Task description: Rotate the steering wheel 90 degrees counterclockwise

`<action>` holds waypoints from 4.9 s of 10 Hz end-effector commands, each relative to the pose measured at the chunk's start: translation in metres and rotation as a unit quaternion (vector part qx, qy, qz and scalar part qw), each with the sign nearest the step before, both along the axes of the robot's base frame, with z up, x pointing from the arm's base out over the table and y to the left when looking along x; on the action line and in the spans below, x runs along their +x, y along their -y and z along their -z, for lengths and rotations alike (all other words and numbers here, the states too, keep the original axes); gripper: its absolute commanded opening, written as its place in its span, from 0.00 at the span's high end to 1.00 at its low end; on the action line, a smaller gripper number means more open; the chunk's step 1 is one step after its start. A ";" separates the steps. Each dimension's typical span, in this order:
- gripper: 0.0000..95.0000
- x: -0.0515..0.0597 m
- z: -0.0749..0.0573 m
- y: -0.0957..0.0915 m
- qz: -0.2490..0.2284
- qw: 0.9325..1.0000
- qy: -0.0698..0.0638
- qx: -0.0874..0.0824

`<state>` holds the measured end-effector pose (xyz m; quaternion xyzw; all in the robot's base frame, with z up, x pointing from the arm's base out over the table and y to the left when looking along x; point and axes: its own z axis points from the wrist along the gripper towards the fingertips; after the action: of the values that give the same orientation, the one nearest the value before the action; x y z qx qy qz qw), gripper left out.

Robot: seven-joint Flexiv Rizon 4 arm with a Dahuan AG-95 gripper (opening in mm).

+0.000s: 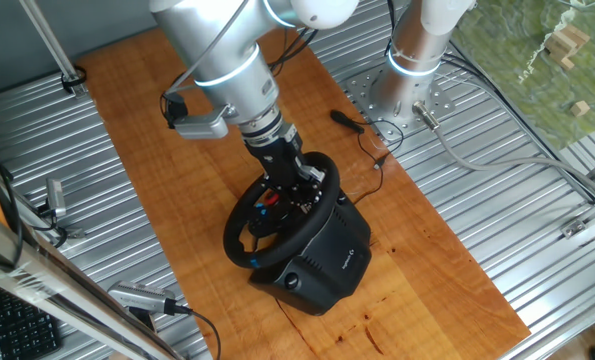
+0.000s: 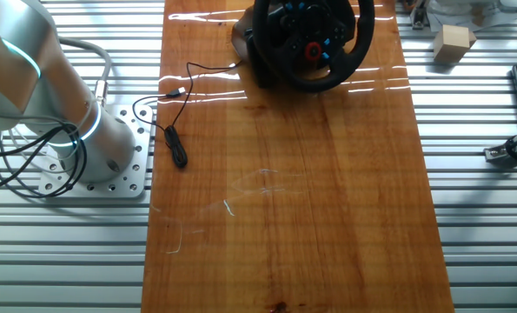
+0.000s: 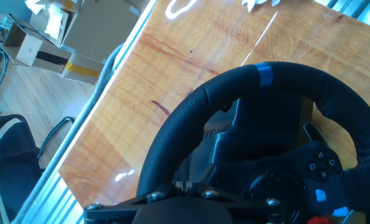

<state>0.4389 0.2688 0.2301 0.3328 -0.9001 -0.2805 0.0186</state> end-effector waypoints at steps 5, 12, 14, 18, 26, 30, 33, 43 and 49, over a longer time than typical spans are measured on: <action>1.00 0.009 -0.002 0.001 -0.008 1.000 -0.008 0.009; 1.00 0.010 0.001 0.001 -0.005 1.000 -0.011 0.011; 1.00 0.010 0.001 0.001 -0.006 1.000 -0.011 0.012; 1.00 0.010 0.001 0.001 -0.012 1.000 -0.010 0.008; 1.00 0.010 0.001 0.001 -0.002 1.000 -0.026 0.004; 1.00 0.010 0.001 0.001 0.031 0.998 -0.048 -0.008; 1.00 0.010 0.001 0.001 0.038 0.998 -0.054 -0.013; 1.00 0.007 -0.004 0.012 0.027 0.997 -0.064 -0.017; 1.00 0.001 0.003 0.017 0.024 0.998 -0.060 -0.016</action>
<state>0.4395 0.2528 0.2270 0.2951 -0.9084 -0.2879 0.0700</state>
